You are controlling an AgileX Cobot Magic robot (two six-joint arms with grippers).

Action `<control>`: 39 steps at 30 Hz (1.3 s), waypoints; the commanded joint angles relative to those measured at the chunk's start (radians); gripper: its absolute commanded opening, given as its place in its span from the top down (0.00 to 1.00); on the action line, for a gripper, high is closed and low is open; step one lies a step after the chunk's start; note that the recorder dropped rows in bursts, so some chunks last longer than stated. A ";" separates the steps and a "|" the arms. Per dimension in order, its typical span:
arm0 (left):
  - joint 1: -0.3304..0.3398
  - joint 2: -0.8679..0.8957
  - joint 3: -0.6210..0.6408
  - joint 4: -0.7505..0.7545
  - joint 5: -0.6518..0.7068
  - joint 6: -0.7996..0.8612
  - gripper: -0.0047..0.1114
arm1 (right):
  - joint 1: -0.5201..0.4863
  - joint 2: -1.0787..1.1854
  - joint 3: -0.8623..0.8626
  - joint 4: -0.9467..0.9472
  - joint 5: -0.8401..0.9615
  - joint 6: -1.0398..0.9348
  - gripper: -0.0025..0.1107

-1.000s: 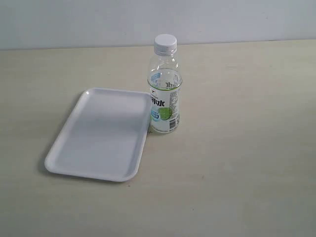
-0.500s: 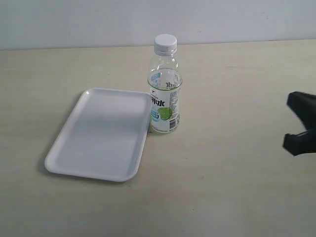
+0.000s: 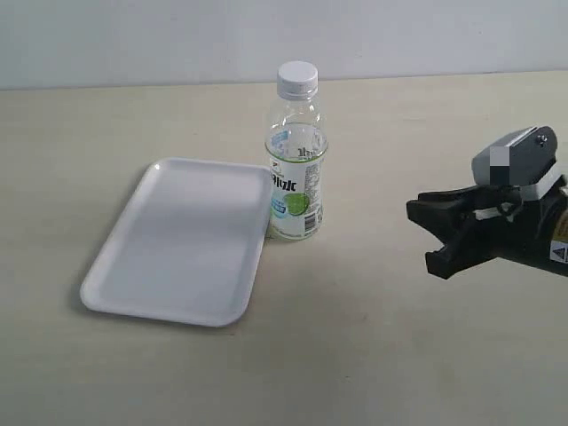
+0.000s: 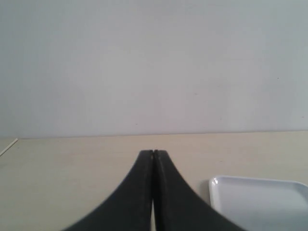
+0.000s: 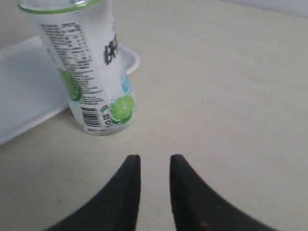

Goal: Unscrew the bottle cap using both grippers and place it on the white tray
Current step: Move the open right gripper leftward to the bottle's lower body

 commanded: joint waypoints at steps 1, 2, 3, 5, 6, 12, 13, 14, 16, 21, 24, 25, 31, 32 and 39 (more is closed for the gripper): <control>0.003 -0.006 0.003 0.008 -0.002 0.000 0.96 | -0.005 0.028 -0.026 -0.127 -0.116 -0.010 0.51; 0.003 -0.006 0.003 0.008 -0.002 0.000 0.96 | -0.005 0.035 -0.031 -0.127 -0.133 -0.010 0.47; 0.003 -0.006 0.003 0.008 -0.002 0.000 0.96 | -0.005 0.048 -0.047 -0.128 -0.144 -0.010 0.39; 0.003 -0.006 0.003 0.008 -0.002 0.000 0.96 | -0.005 0.079 -0.079 -0.153 -0.146 -0.010 0.34; 0.003 -0.006 0.003 0.008 -0.002 0.000 0.96 | -0.005 0.089 -0.088 -0.166 -0.146 -0.010 0.34; 0.003 -0.006 0.003 0.008 -0.002 0.000 0.96 | -0.005 0.245 -0.172 -0.234 -0.232 -0.123 0.34; 0.003 -0.006 0.003 0.008 -0.002 0.000 0.96 | -0.005 0.259 -0.176 -0.234 -0.254 -0.123 0.34; 0.003 -0.006 0.003 0.008 -0.002 0.000 0.96 | -0.005 0.283 -0.193 -0.237 -0.287 -0.123 0.34; 0.003 -0.006 0.003 0.008 -0.002 0.000 0.96 | 0.007 0.314 -0.221 -0.237 -0.291 -0.121 0.34; 0.003 -0.006 0.003 0.008 -0.002 0.000 0.96 | 0.079 0.366 -0.263 -0.220 -0.249 -0.177 0.34; 0.003 -0.006 0.003 0.008 -0.002 0.000 0.96 | 0.110 0.385 -0.293 -0.159 -0.247 -0.197 0.34; 0.003 -0.006 0.003 0.008 -0.002 0.000 0.96 | 0.115 0.387 -0.301 -0.154 -0.245 -0.197 0.34; 0.003 -0.006 0.003 0.008 -0.002 0.000 0.96 | 0.163 0.405 -0.342 -0.094 -0.197 -0.193 0.30; 0.003 -0.006 0.003 0.008 -0.002 0.000 0.96 | 0.169 0.410 -0.346 -0.086 -0.197 -0.193 0.29; 0.003 -0.006 0.003 0.008 -0.002 0.000 0.96 | 0.214 0.455 -0.414 -0.046 -0.192 -0.193 0.28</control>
